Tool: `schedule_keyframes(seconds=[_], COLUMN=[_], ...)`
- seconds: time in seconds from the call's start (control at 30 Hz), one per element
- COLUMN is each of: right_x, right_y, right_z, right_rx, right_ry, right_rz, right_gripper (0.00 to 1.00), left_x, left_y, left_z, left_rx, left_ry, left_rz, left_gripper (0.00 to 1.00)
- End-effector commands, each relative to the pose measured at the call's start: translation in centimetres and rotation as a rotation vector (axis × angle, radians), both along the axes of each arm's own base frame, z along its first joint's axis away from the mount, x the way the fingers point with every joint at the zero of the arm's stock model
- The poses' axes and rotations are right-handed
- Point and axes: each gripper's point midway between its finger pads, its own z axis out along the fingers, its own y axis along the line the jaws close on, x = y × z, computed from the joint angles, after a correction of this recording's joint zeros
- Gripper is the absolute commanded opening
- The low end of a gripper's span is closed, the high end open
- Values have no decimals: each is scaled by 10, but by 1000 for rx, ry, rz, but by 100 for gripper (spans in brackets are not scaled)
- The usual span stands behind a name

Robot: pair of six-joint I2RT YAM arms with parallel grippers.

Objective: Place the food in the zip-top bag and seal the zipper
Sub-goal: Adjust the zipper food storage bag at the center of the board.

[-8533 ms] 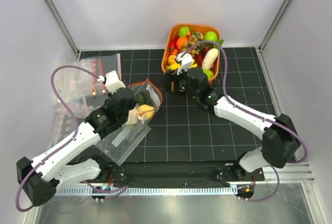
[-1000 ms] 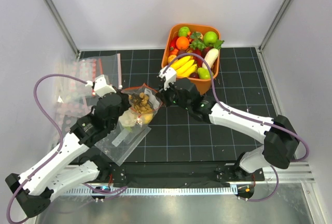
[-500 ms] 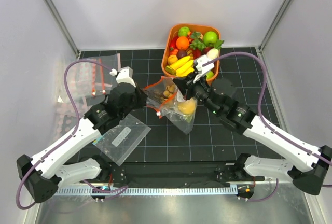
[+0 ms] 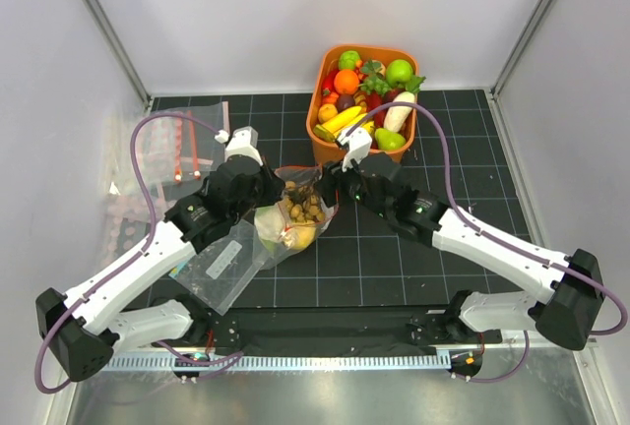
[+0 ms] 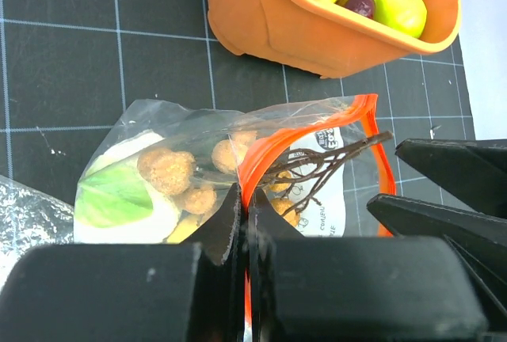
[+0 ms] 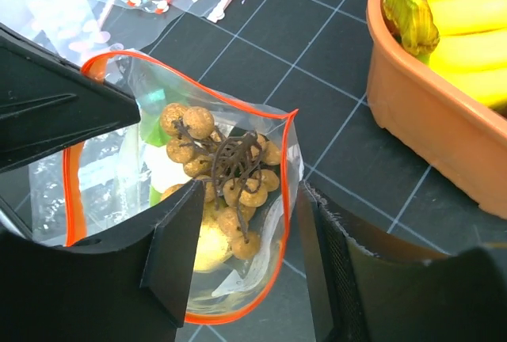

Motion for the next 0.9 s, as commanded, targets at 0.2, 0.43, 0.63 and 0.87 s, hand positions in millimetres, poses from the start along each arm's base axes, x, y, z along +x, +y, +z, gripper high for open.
schedule_keyframes(seconds=[0.2, 0.43, 0.63, 0.87], right_x=[5, 8, 4, 3], right_y=[2, 1, 19, -3], right_z=[-3, -9, -23, 16], right_rx=[24, 3, -6, -10], right_ry=[125, 170, 234, 113], right_rz=[-98, -144, -85, -133], right_gripper=[61, 60, 23, 1], left_x=[8, 9, 8, 7], left_y=[11, 55, 61, 17], left_z=[20, 25, 25, 25], left_rx=[-18, -22, -39, -98], left_ry=[-78, -118, -129, -102], left_rz=[59, 286, 318, 118], left_gripper=[0, 0, 1, 0])
